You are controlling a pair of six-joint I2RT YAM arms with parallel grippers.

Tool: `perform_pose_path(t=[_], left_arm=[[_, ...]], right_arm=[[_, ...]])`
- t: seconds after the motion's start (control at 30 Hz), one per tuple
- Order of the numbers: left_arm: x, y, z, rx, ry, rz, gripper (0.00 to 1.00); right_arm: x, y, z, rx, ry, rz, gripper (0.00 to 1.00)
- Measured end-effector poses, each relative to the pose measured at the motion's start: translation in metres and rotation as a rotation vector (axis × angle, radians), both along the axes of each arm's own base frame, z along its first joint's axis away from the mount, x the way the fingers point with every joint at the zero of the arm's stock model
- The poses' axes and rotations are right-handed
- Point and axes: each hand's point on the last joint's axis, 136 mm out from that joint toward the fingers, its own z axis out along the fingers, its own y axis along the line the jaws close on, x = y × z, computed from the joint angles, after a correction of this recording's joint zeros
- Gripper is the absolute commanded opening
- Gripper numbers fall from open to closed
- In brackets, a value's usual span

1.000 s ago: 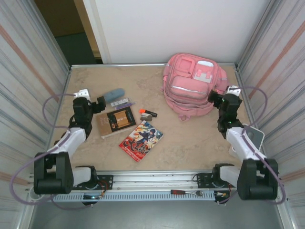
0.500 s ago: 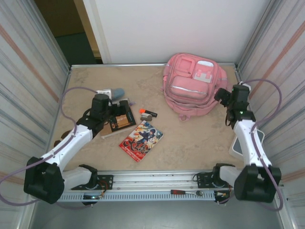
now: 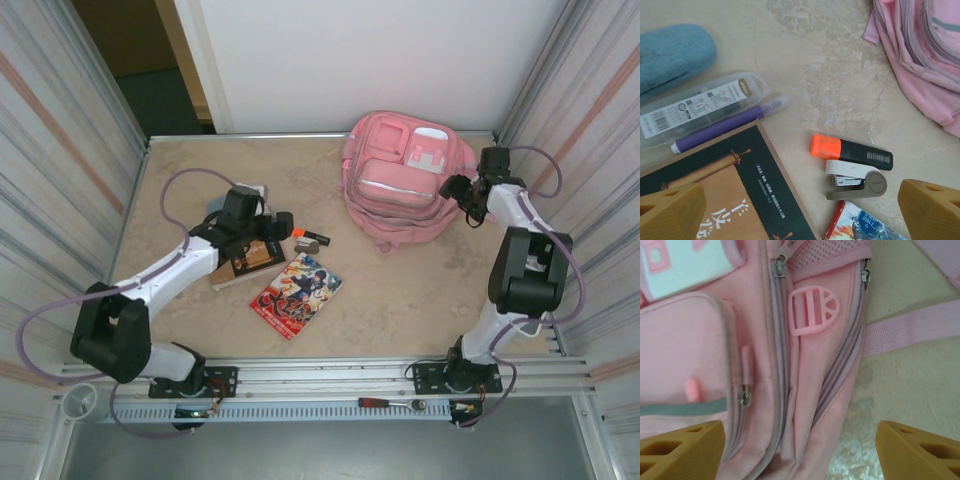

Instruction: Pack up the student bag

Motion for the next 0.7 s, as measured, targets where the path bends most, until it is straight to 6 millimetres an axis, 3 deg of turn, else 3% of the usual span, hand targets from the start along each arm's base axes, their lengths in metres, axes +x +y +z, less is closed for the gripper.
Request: perform_pose_path(t=[0.2, 0.43, 0.6, 0.7], left_arm=[[-0.002, -0.021, -0.006, 0.008, 0.019, -0.06, 0.97], [-0.005, -0.029, -0.014, 0.016, 0.038, -0.086, 0.97], [-0.008, -0.033, -0.018, 0.001, 0.061, -0.096, 0.97], [-0.01, -0.038, -0.018, -0.023, 0.073, -0.105, 0.97]], right_arm=[[0.001, -0.007, -0.038, 0.058, 0.088, -0.034, 0.5], [0.004, 0.001, -0.055, 0.141, 0.118, -0.031, 0.21], [0.007, 0.019, -0.055, 0.243, 0.069, -0.034, 0.12], [0.008, 0.044, -0.055, 0.299, 0.053, -0.026, 0.1]])
